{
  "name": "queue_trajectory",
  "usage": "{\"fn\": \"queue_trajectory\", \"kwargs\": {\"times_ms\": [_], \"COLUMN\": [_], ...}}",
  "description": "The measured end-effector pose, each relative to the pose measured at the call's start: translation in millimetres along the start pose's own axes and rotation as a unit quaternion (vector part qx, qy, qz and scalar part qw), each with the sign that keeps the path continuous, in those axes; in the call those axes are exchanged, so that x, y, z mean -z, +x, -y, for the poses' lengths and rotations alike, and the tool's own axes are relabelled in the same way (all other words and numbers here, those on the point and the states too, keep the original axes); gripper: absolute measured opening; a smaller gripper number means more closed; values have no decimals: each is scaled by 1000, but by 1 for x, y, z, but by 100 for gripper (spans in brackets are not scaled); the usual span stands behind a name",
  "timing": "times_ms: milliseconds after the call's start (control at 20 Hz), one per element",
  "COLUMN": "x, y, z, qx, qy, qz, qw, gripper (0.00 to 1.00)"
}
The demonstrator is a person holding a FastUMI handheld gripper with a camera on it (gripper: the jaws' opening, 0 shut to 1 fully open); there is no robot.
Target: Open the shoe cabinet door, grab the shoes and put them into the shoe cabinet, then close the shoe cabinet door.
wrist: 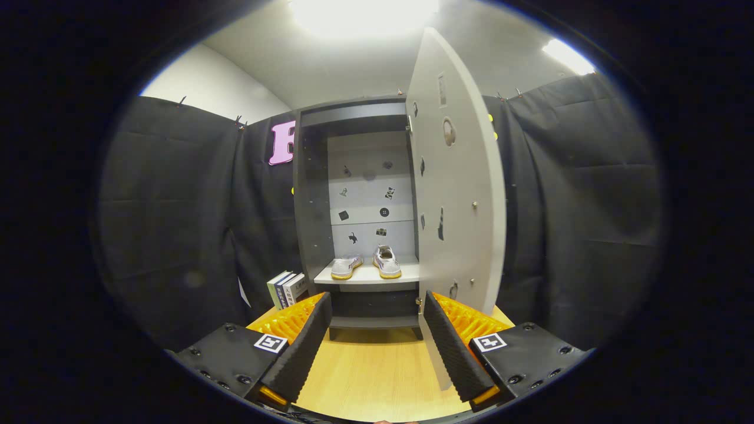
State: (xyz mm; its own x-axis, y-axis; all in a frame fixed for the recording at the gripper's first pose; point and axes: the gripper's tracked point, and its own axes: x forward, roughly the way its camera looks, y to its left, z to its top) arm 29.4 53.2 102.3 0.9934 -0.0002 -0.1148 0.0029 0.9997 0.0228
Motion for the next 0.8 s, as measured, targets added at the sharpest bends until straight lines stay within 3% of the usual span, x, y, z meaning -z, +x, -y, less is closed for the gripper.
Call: {"fn": "queue_trajectory", "kwargs": {"times_ms": [350, 550, 800], "x": [-27, -39, -43], "y": [-8, 0, 33], "z": [122, 186, 227], "qx": [76, 89, 64], "qy": [-17, -30, -34], "qz": [27, 38, 37], "qw": [997, 995, 997], "gripper": [98, 98, 99]}}
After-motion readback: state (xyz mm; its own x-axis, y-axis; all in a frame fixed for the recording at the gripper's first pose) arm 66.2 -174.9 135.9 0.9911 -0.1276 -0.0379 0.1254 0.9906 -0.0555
